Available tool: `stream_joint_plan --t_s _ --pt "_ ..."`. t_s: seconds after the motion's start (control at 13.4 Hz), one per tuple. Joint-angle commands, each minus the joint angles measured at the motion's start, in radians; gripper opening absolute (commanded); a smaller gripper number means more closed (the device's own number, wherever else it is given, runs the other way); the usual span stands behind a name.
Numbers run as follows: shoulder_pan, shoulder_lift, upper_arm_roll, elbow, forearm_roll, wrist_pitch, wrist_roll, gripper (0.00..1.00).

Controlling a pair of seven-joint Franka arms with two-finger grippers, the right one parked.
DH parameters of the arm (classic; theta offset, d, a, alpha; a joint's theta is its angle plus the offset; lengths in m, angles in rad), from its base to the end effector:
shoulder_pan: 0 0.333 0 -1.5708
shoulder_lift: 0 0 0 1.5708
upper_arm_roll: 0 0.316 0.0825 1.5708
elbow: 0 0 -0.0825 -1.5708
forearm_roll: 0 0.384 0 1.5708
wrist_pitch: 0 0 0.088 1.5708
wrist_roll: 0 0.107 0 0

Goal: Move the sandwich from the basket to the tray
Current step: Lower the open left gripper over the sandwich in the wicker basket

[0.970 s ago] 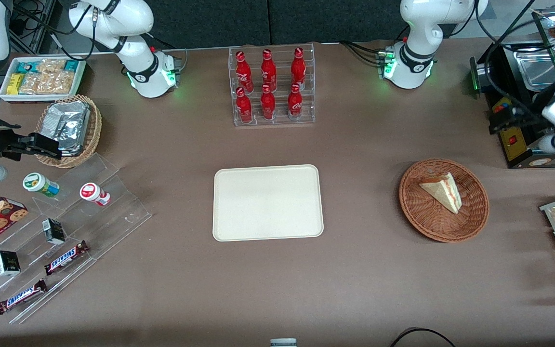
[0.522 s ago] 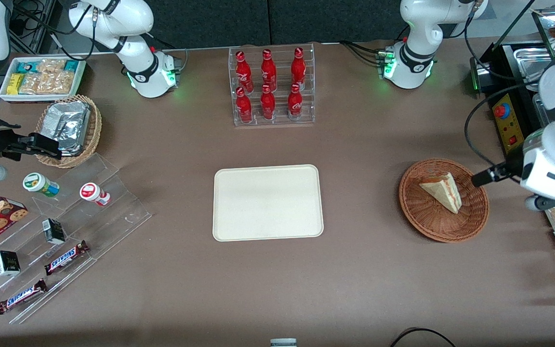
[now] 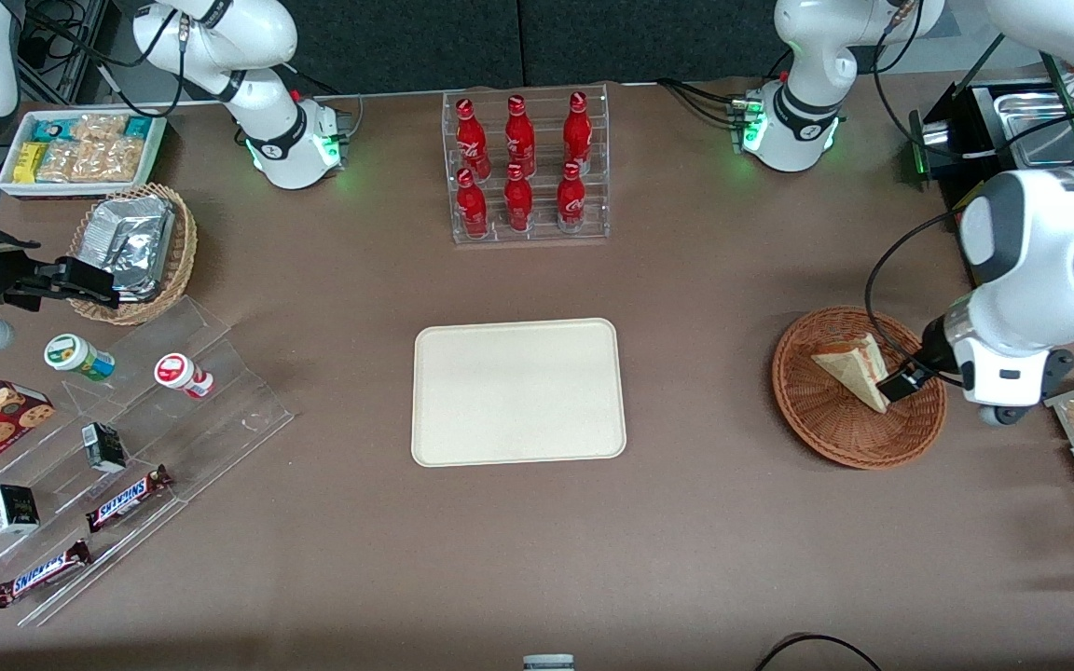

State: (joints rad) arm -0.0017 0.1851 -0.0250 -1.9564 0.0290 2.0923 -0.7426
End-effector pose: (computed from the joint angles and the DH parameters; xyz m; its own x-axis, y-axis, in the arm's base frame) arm 0.5894 -0.0139 0.3792 0.7635 0.6453 -0.0229 0.6439 -0.7636 -0.0479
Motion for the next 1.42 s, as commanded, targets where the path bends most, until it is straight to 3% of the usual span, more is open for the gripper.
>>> stream_joint_plan --t_s 0.0,0.75,1.34 --pt "0.005 -0.045 -0.001 -0.149 -0.011 0.164 -0.076 1.00" --pt "0.046 -0.113 0.014 -0.449 -0.006 0.451 -0.098 1.00" --pt "0.034 -0.056 0.011 -0.493 -0.007 0.587 -0.121 0.99"
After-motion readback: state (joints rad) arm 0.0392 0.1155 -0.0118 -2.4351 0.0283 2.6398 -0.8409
